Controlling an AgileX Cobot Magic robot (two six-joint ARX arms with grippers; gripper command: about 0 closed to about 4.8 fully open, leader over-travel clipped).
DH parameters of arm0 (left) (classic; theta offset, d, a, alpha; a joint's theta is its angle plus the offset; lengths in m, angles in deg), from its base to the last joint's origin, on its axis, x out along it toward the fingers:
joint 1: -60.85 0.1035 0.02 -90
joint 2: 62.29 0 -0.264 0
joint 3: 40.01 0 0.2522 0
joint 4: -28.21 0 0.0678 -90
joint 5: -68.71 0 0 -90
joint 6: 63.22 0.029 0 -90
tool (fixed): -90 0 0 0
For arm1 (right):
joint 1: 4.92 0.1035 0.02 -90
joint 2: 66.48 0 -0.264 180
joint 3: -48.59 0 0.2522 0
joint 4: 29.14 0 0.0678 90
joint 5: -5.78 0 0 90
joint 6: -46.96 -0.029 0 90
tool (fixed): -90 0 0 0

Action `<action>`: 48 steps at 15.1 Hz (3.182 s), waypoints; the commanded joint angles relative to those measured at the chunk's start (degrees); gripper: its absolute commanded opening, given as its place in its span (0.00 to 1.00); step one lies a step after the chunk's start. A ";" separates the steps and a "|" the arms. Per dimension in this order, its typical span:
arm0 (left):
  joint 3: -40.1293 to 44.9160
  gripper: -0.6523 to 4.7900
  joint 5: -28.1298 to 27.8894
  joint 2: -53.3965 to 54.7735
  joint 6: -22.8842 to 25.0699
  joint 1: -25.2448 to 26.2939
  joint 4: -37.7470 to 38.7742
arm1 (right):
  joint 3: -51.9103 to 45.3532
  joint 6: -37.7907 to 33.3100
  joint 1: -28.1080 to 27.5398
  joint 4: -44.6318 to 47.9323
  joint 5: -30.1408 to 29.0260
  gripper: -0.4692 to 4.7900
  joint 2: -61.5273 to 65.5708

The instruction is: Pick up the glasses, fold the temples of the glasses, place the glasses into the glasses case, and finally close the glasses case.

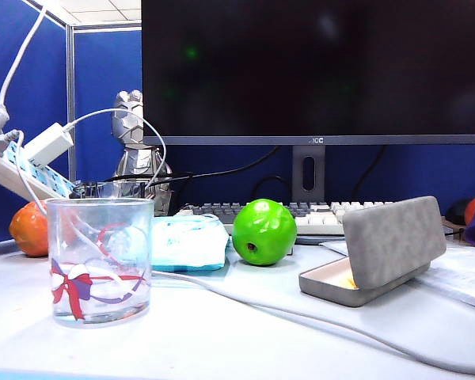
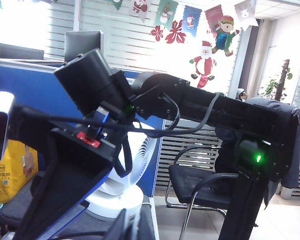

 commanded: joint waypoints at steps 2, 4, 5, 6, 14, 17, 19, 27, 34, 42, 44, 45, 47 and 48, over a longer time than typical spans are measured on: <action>-0.15 0.11 0.22 -0.22 0.04 -0.09 -0.72 | 0.17 -0.17 0.11 0.39 -0.20 0.41 -0.04; -0.15 0.11 0.22 -0.24 0.04 -0.07 -0.72 | 0.17 -0.17 0.28 0.00 -0.22 0.41 0.22; -0.15 0.11 0.22 -0.22 0.04 -0.07 -0.72 | 0.17 -0.15 0.85 0.00 -0.22 0.41 0.22; -0.15 0.11 0.20 -0.24 0.04 -0.07 -0.72 | 0.17 -0.13 0.85 -0.02 -0.42 0.40 0.26; -0.13 0.11 0.26 -0.24 0.04 -0.52 -0.68 | 0.17 -0.17 0.87 0.02 0.00 0.23 0.52; -0.13 0.11 0.33 -0.24 0.02 -0.74 -0.70 | 0.17 -0.37 0.85 0.07 0.02 0.23 0.52; -0.13 0.11 0.31 -0.24 0.00 -0.74 -0.70 | 0.17 -0.35 0.85 0.07 0.02 0.08 0.52; -0.13 0.47 -0.68 -0.24 0.00 -0.72 -0.74 | 0.17 0.22 0.81 2.16 -0.11 0.08 0.26; -0.13 0.46 -1.42 -0.24 0.00 2.78 -0.70 | 0.17 0.11 0.28 4.52 -0.04 0.08 -1.70; -0.13 0.32 -24.00 -0.20 5.20 3.85 -0.31 | 0.17 0.22 0.87 5.42 -7.48 0.08 -2.29; -0.13 0.32 -26.29 -0.15 5.20 3.74 -0.33 | 0.17 0.22 1.07 5.38 -7.74 0.08 -2.27; -0.17 0.32 -26.82 -0.09 5.20 2.89 -0.35 | 0.17 0.28 2.05 5.38 -7.72 0.08 -2.27; -1.20 0.23 -26.62 0.15 5.25 1.99 -0.28 | 0.15 0.26 3.10 5.33 -7.58 0.08 -1.92; -1.70 0.20 -26.08 0.17 5.22 1.64 -0.35 | 0.15 0.09 3.76 5.29 -7.61 0.08 -1.57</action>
